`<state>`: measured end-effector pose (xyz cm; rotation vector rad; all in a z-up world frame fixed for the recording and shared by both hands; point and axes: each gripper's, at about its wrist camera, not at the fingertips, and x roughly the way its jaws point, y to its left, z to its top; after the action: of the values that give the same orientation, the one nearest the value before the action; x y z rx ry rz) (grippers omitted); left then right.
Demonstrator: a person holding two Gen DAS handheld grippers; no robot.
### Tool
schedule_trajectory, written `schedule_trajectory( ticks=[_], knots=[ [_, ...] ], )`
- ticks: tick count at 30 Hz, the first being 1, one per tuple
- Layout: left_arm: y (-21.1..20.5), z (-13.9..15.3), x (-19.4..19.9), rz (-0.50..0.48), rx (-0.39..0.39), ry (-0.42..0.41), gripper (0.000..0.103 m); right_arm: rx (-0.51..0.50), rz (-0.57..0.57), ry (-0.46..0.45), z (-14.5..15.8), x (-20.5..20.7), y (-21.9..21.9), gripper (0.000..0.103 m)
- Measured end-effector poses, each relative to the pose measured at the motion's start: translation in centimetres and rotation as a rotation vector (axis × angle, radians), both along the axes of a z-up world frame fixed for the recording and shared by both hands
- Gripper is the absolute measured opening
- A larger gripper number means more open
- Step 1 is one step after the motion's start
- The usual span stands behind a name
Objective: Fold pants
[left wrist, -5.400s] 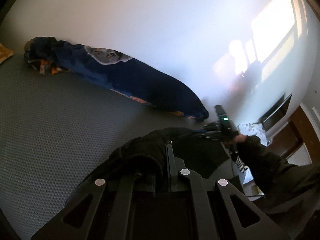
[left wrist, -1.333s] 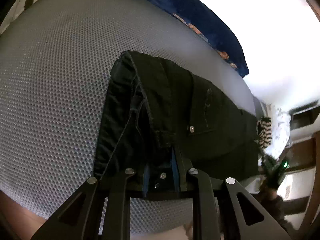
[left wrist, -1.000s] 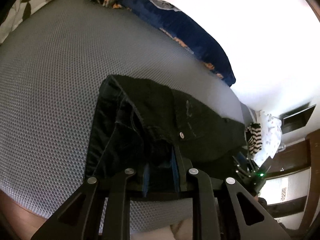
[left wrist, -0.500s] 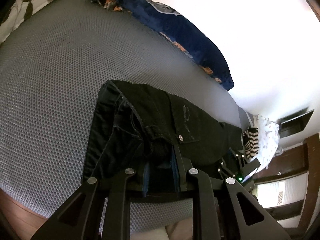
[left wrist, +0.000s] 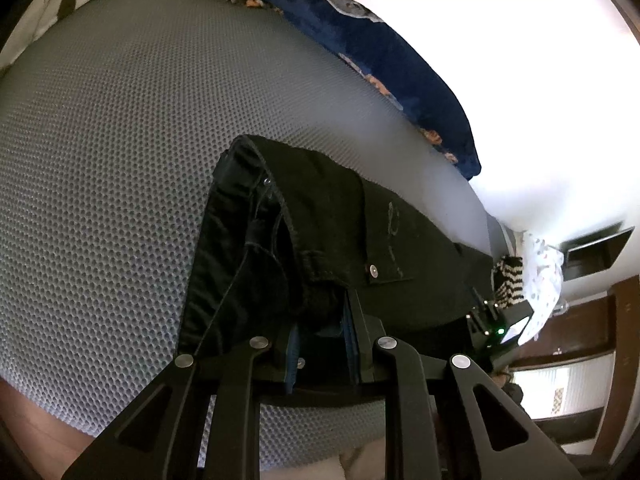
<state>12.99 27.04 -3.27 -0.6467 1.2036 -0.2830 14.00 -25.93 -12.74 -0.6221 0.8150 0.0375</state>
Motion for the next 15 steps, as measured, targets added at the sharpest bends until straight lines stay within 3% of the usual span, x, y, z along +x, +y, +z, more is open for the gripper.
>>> schedule_trajectory(
  ticks=[9, 15],
  knots=[
    [-1.0, -1.3, 0.1, -0.020, 0.060, 0.008, 0.020, 0.142, 0.014, 0.076, 3.1, -1.8, -1.0, 0.006],
    [-1.1, -1.7, 0.1, -0.044, 0.094, 0.006, 0.020, 0.166, 0.042, 0.120, 4.2, -3.7, -0.8, 0.006]
  ],
)
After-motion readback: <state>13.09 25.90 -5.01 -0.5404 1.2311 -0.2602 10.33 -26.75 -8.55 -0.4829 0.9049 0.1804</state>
